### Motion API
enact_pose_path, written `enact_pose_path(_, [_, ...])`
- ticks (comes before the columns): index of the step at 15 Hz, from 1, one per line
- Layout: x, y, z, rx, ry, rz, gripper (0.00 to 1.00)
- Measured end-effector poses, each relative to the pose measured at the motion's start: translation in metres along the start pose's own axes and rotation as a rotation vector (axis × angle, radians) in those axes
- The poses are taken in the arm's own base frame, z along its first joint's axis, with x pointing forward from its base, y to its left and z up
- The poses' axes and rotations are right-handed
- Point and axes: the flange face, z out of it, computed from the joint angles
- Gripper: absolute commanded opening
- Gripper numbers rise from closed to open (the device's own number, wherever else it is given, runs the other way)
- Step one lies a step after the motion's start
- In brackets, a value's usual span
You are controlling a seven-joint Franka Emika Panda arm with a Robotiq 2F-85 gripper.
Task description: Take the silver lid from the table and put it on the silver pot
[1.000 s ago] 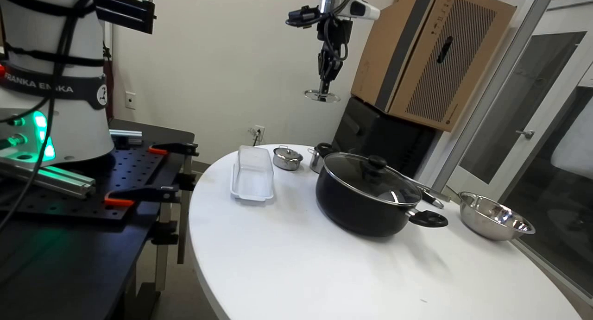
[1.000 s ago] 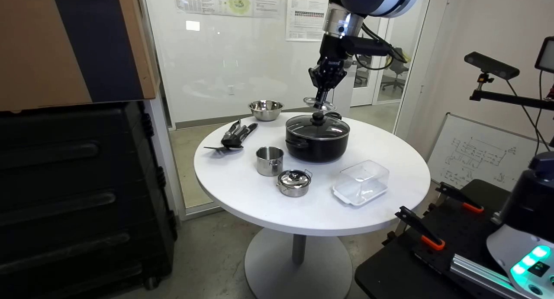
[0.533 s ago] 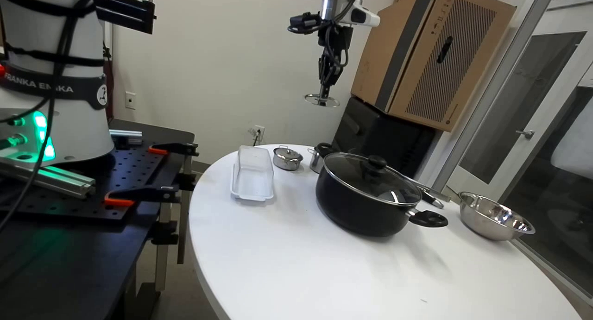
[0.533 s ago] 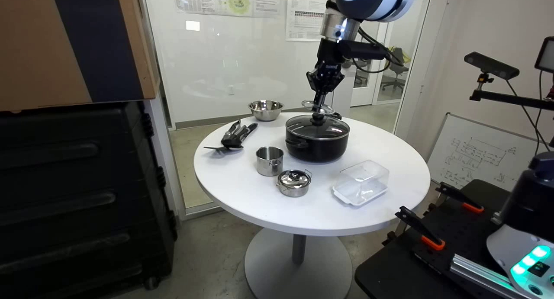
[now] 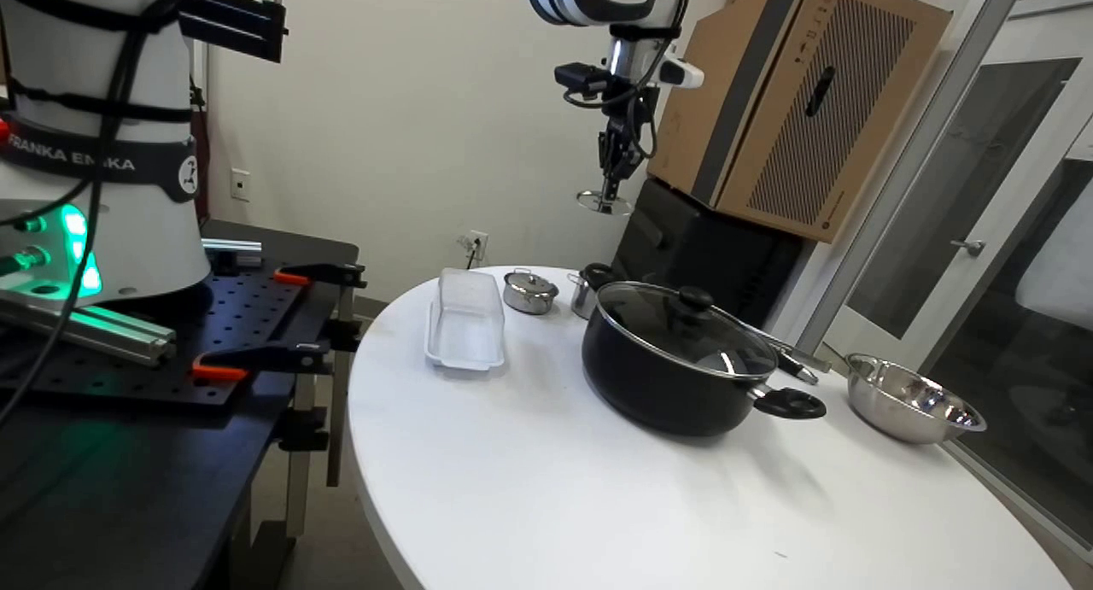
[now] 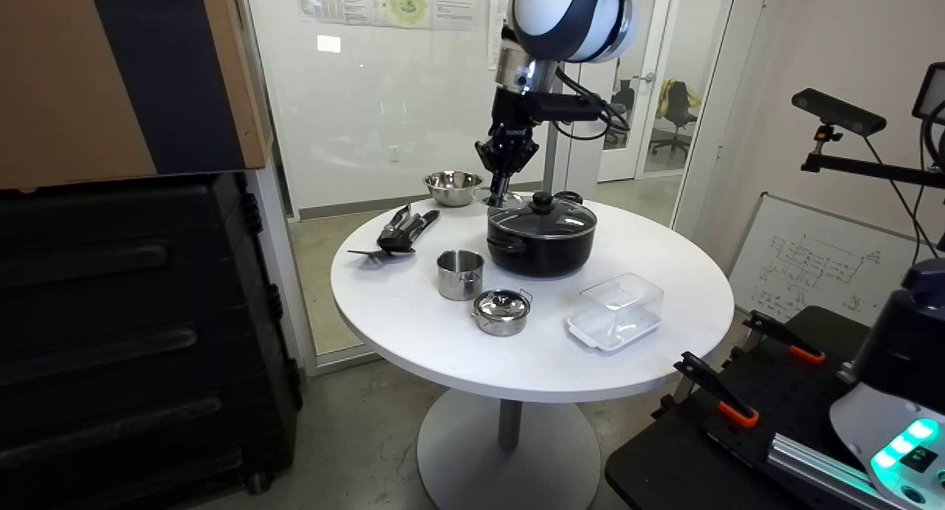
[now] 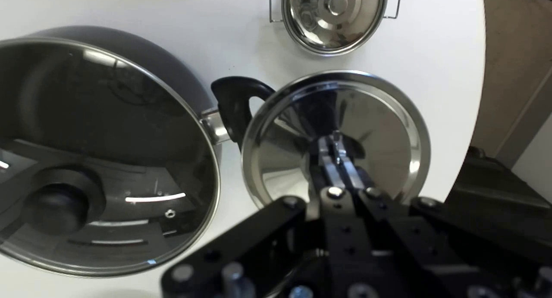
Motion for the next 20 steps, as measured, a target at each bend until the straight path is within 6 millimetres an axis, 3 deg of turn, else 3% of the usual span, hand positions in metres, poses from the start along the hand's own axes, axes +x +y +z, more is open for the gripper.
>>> enact_pose_path(4, [0.021,-0.019,0.033,-0.028,-0.025,-0.026,0.00])
enact_pose_path(12, [0.060,-0.033,0.084,-0.031,-0.038,-0.033,0.00])
enact_pose_path(20, [0.071,-0.049,0.120,-0.050,-0.052,-0.045,0.00])
